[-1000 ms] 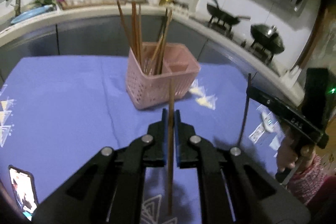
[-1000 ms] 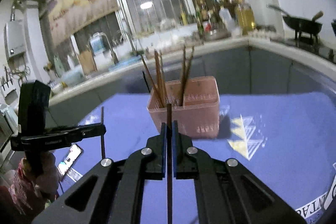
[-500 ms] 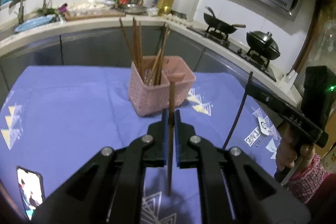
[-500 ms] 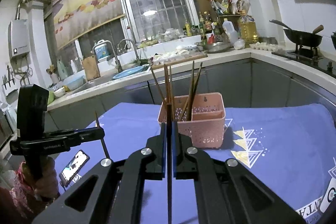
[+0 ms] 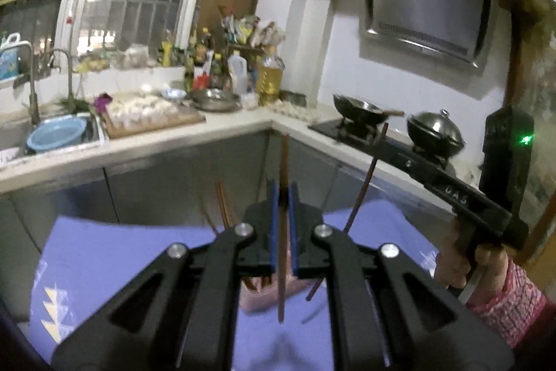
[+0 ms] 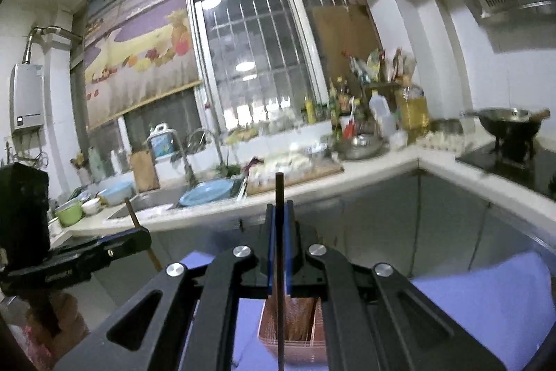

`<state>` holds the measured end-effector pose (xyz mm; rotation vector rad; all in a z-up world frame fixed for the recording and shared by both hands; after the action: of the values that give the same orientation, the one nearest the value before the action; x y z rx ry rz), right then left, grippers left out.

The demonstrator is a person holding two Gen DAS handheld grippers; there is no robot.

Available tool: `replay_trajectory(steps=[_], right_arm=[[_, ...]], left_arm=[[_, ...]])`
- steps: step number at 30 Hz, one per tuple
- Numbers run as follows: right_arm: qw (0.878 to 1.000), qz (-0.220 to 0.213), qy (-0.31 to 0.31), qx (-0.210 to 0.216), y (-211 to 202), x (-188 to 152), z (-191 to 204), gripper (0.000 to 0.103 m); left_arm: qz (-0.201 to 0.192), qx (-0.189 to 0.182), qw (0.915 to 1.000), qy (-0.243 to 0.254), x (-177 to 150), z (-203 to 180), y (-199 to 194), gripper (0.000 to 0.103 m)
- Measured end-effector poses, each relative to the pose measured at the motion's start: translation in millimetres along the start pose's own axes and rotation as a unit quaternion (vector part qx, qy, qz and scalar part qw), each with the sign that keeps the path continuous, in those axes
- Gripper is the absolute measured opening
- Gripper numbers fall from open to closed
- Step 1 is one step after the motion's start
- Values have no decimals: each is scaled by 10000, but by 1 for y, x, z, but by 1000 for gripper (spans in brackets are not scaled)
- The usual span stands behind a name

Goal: Organize utensils
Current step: 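Raise both held chopsticks up over the pink holder with both tools, then lower both chopsticks into the pink holder and open both tools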

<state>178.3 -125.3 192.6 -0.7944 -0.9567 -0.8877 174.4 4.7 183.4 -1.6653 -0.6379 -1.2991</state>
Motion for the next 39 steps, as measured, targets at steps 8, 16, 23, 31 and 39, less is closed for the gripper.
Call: replay_trajectory(steps=[8,16,23,31,39], right_arm=[[9995,2,-236,-208,67,-2,-8,5],[9967,638,-261,-423,106,-65,-37,5],[9889,1413,104,-439,121,-90,-43,11],[9991,362,146,-166,50,-35,-15,43],[9982,176,548,-184,-29,-67,-41,45]], left_arm=[[146,291,9995,50,8,18,69,5],[752,279,9968,38,-46,24,122,5],[1396,450,9891,86,-86,19,146,22],[424,658,9967,-223,-39,25,67,31],[10,1314,9908,-327,-73,34,-13,51]])
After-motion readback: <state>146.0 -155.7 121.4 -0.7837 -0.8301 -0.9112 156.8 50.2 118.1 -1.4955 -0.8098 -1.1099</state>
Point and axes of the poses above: each gripper's, at about its wrist camera, not at the fingertips, and y roughly the way its jaws point, z to its left, x to its top, the point moved 10 cm from there along y, roughly the way its jaws point, and after that the axes turned 8 degrees about y, right-handed, at the moved point
